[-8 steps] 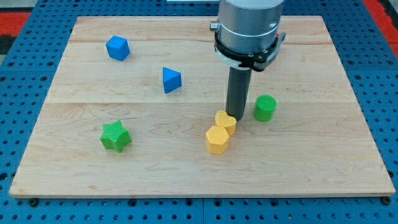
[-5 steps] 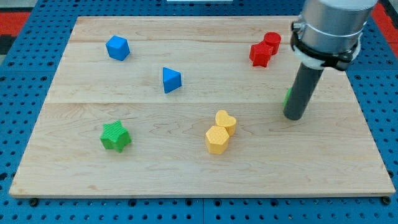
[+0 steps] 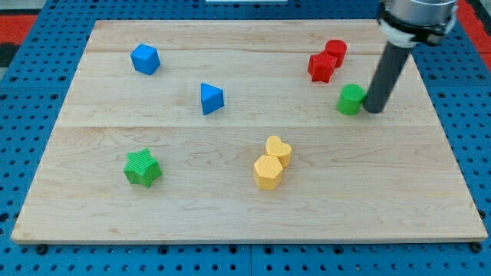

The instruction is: Push the green circle closer to the green star

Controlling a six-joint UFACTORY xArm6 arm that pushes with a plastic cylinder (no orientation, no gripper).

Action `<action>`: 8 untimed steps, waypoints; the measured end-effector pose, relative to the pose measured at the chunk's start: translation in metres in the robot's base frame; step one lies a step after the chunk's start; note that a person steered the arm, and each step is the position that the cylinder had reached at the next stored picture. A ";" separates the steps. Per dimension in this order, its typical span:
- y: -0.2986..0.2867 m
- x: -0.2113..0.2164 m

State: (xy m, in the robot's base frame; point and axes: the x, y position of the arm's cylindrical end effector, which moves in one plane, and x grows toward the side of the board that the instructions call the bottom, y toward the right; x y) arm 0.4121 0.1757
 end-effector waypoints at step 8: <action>-0.228 0.038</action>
